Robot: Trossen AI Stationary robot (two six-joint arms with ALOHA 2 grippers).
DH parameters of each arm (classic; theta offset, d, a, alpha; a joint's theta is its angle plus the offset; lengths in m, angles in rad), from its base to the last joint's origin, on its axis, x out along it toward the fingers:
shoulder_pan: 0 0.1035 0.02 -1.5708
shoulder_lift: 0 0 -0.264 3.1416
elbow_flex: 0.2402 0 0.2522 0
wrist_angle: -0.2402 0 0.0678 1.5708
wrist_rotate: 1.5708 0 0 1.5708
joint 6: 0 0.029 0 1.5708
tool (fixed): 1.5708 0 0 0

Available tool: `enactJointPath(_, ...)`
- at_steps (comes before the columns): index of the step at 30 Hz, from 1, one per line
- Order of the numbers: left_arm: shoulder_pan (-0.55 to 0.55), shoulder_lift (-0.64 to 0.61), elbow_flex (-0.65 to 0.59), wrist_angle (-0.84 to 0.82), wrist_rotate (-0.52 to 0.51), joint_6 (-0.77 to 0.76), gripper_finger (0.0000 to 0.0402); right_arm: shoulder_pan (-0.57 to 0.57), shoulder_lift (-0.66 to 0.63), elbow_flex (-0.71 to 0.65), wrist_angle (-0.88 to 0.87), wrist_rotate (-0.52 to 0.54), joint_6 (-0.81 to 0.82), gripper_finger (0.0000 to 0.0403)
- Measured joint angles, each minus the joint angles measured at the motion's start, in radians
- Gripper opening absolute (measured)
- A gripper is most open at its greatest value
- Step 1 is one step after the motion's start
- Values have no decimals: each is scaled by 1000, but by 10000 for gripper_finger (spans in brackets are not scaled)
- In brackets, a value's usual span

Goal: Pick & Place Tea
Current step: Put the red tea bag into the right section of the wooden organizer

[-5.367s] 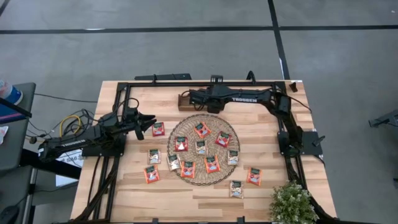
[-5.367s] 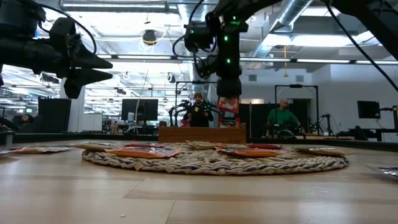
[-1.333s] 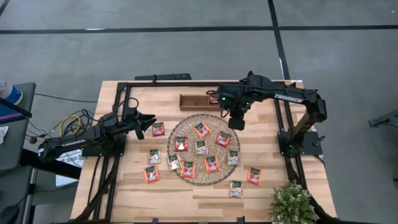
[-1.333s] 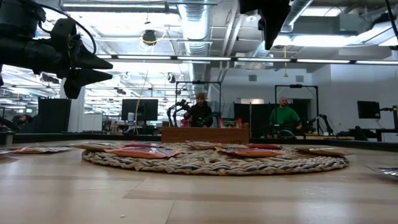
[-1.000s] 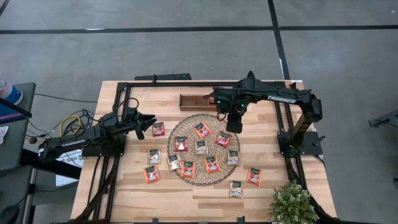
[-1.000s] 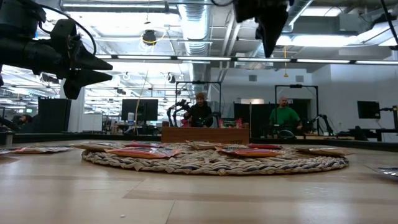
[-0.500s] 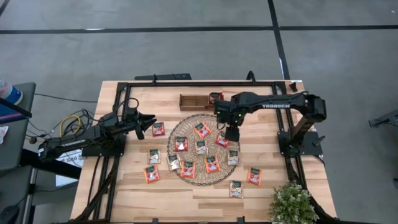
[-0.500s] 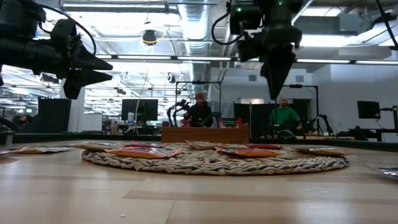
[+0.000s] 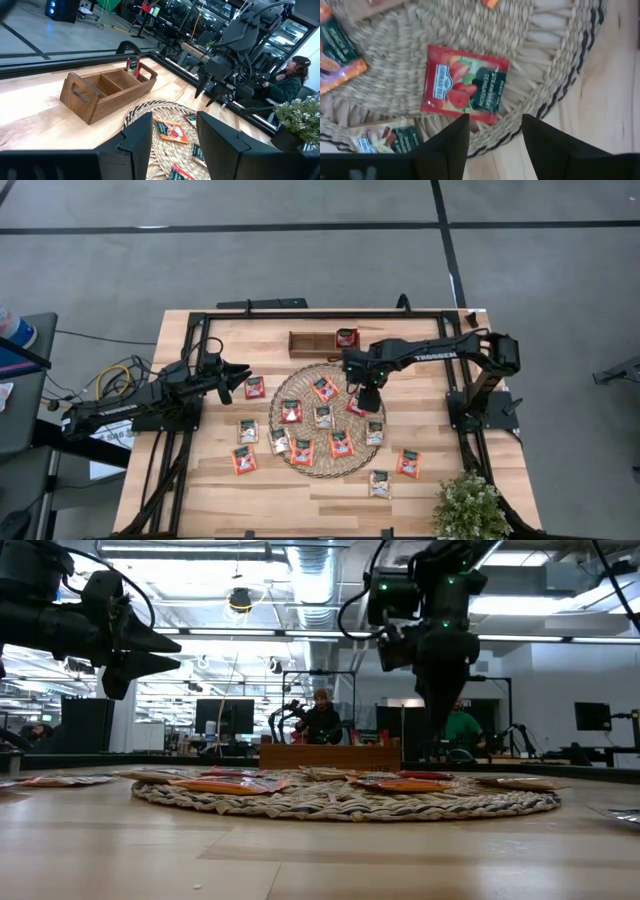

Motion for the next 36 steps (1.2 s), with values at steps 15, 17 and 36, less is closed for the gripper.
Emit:
enactJointPath(15, 0, 0, 0, 0, 0, 0, 146, 32, 83, -34, 108, -7, -2, 158)
enactJointPath(17, 0, 0, 0, 0, 0, 0, 146, 27, 110, -36, 110, -8, -5, 160)
enactJointPath(36, 0, 0, 0, 1, 0, 0, 146, -9, 122, 9, 84, -4, -10, 151)
